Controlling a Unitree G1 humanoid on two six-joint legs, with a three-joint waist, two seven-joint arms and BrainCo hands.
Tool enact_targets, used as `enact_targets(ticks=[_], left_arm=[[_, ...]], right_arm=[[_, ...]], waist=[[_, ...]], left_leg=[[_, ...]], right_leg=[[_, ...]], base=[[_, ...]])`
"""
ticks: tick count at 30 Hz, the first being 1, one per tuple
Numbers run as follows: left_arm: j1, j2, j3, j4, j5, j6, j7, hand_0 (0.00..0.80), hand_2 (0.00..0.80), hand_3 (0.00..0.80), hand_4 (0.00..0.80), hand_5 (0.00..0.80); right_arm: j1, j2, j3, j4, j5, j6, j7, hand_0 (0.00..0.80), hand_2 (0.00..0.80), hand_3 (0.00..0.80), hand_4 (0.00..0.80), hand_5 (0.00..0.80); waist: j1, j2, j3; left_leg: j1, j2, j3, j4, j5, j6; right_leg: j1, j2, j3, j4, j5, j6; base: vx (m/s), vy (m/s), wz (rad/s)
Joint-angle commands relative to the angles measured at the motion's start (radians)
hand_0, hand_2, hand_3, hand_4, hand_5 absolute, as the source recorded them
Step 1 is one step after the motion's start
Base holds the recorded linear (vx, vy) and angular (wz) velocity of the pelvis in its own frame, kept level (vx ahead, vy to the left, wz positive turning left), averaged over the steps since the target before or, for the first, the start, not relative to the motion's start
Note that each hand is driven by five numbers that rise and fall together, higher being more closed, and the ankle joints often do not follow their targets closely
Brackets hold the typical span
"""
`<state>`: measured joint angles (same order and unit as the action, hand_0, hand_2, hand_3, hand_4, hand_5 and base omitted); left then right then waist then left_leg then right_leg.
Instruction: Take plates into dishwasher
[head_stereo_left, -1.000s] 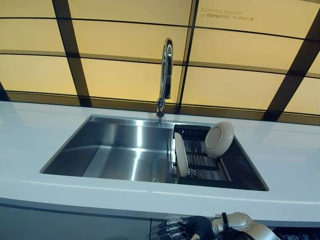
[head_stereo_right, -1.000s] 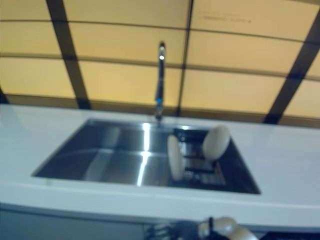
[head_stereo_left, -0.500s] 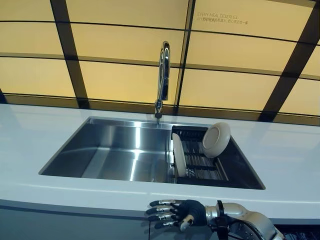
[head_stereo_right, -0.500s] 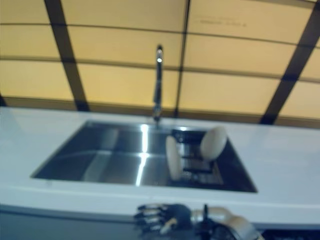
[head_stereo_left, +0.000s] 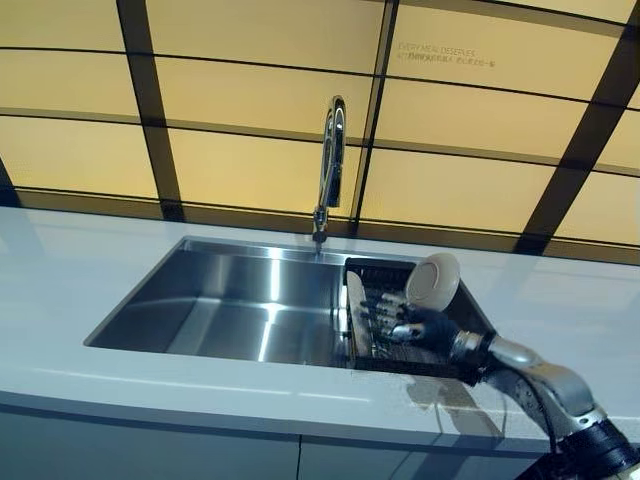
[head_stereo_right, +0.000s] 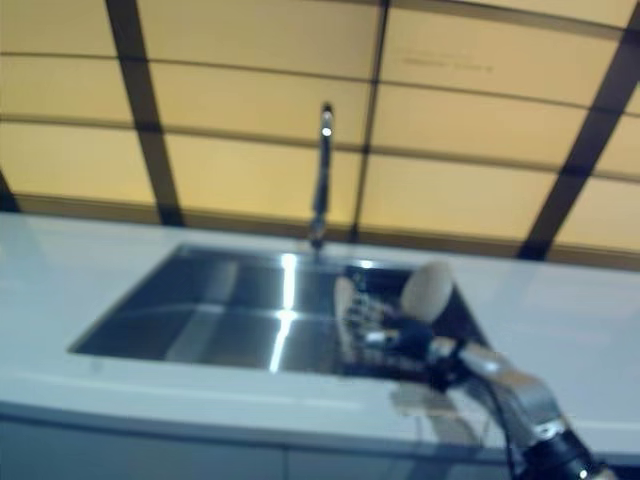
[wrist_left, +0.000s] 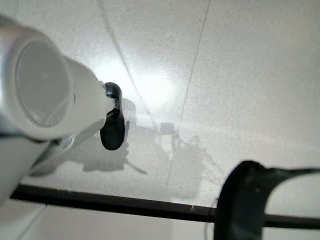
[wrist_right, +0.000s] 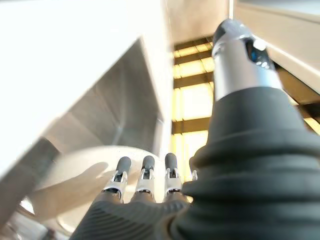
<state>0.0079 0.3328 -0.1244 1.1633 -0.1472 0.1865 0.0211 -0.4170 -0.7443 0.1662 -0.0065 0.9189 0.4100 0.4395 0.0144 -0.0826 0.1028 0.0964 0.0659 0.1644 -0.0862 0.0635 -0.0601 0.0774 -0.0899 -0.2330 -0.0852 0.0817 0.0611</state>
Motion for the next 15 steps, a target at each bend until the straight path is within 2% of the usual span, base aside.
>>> enact_targets(ticks=[1, 10, 15], left_arm=[[-0.050, 0.037, 0.007, 0.073, 0.021, -0.008, 0.003, 0.000, 0.000, 0.000, 0.000, 0.000], [-0.053, 0.042, 0.014, 0.082, 0.030, -0.006, 0.007, 0.000, 0.000, 0.000, 0.000, 0.000], [-0.058, 0.047, 0.002, 0.091, 0.030, -0.013, 0.002, 0.000, 0.000, 0.000, 0.000, 0.000]], right_arm=[[-0.130, -0.023, -0.053, 0.082, 0.076, -0.093, -0.047, 0.000, 0.000, 0.000, 0.000, 0.000], [-0.167, -0.069, -0.101, 0.138, 0.129, -0.122, -0.102, 0.000, 0.000, 0.000, 0.000, 0.000], [-0.240, -0.103, -0.120, 0.233, 0.157, -0.175, -0.219, 0.000, 0.000, 0.000, 0.000, 0.000]], waist=[[0.020, -0.017, -0.010], [0.019, -0.023, -0.014], [0.027, -0.025, -0.015]], left_leg=[[0.025, -0.031, -0.006, 0.006, -0.107, 0.042], [0.024, -0.031, -0.004, 0.009, -0.109, 0.044], [0.026, -0.032, -0.006, 0.013, -0.113, 0.045]], right_leg=[[0.009, -0.042, -0.004, 0.048, -0.057, 0.089], [0.011, -0.040, -0.006, 0.050, -0.060, 0.087], [0.016, -0.038, -0.011, 0.049, -0.062, 0.087]], base=[[0.000, 0.000, 0.00], [0.000, 0.000, 0.00], [0.043, -0.012, 0.00]])
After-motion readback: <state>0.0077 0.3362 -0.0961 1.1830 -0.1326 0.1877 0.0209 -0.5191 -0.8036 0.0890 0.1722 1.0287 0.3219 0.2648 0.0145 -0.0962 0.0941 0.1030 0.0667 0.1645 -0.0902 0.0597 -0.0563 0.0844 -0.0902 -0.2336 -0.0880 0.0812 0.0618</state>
